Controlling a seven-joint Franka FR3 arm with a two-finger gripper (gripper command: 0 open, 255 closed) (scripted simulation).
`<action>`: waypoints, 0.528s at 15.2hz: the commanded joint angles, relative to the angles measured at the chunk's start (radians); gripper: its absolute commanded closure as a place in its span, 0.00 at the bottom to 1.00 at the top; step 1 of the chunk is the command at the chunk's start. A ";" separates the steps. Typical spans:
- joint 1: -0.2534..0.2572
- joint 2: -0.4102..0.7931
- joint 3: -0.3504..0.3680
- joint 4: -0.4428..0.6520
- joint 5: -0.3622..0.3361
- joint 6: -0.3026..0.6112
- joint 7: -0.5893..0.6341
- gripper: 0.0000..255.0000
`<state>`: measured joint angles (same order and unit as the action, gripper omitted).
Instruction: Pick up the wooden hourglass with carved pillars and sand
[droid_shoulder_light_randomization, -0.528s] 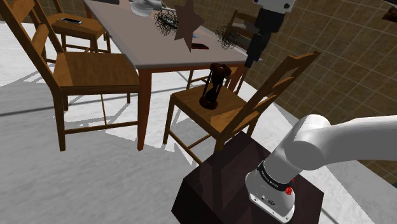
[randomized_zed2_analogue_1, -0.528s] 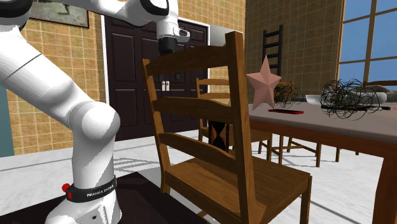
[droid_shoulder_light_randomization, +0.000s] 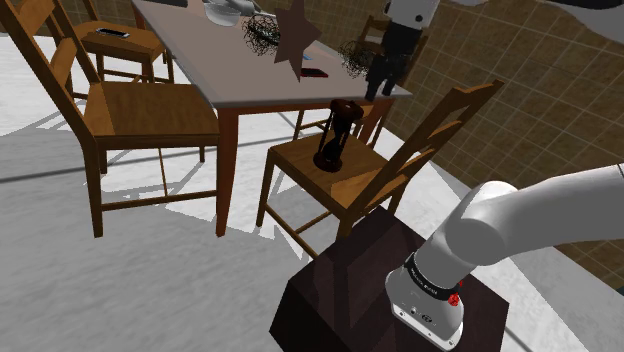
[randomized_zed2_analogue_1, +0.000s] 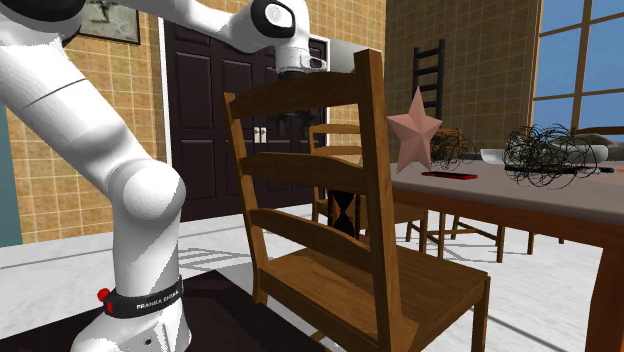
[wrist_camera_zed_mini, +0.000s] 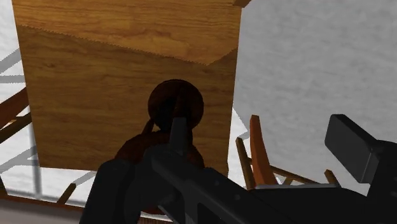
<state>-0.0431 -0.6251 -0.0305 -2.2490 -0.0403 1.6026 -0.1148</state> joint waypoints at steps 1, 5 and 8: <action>-0.019 0.065 -0.022 0.025 0.000 0.047 0.013 0.00; -0.053 0.183 -0.065 0.073 0.009 0.126 0.036 0.00; -0.066 0.231 -0.083 0.083 0.016 0.168 0.044 0.00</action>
<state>-0.1042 -0.4081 -0.1066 -2.1625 -0.0250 1.7512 -0.0704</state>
